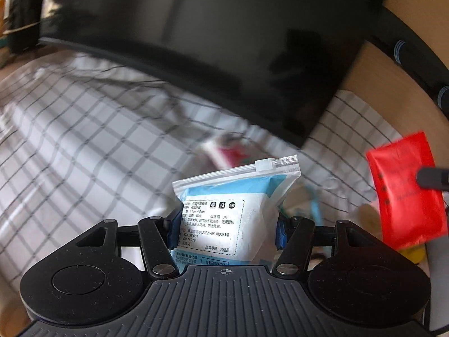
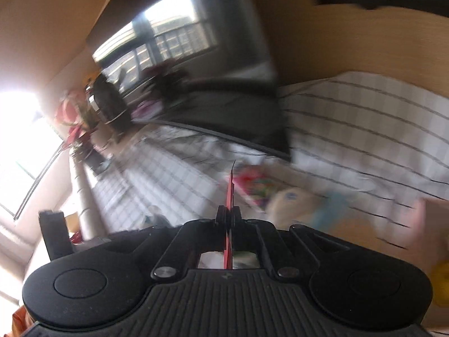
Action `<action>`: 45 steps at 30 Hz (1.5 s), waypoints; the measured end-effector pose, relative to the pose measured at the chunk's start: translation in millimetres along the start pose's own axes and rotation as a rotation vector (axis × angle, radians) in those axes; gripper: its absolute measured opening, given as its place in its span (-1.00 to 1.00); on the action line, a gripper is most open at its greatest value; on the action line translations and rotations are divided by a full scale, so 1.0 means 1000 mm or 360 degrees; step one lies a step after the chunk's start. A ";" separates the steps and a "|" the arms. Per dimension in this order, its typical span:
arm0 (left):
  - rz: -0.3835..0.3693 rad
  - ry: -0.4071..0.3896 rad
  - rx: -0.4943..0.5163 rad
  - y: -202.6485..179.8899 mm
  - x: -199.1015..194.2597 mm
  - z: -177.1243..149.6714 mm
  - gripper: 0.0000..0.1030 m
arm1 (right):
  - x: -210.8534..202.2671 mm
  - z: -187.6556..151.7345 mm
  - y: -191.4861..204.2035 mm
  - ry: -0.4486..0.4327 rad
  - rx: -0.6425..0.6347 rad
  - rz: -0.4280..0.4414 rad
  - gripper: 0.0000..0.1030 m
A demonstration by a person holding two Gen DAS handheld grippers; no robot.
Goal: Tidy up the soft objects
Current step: 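Carry the blue pack and red packet into the pink box and release both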
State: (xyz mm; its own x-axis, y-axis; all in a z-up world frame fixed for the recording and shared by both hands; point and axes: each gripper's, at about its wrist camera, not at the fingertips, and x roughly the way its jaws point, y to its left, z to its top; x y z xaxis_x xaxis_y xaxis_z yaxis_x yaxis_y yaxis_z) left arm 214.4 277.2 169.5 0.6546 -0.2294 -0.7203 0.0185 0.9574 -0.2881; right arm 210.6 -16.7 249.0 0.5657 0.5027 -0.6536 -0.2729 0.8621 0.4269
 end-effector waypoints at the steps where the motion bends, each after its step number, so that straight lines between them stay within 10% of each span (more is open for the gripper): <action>1: -0.0007 0.0000 0.0018 -0.011 0.001 0.000 0.25 | -0.008 -0.005 -0.012 -0.0018 0.0015 -0.0017 -0.94; 22: -0.0406 0.0190 0.0643 -0.272 0.054 -0.058 0.25 | -0.138 -0.079 -0.195 -0.0453 0.0345 -0.0503 -0.94; 45: -0.0838 0.0333 0.0285 -0.294 0.126 -0.070 0.24 | -0.130 -0.088 -0.225 -0.0557 0.0480 -0.0520 -0.94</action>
State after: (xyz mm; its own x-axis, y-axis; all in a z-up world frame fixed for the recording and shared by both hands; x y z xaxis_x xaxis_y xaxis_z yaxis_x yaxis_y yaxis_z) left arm 238.2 -45.1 119.0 0.3604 -0.6936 -0.6237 0.4393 0.7160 -0.5425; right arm 130.5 -270.2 183.1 0.8218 0.1174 -0.5576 0.1652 0.8874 0.4304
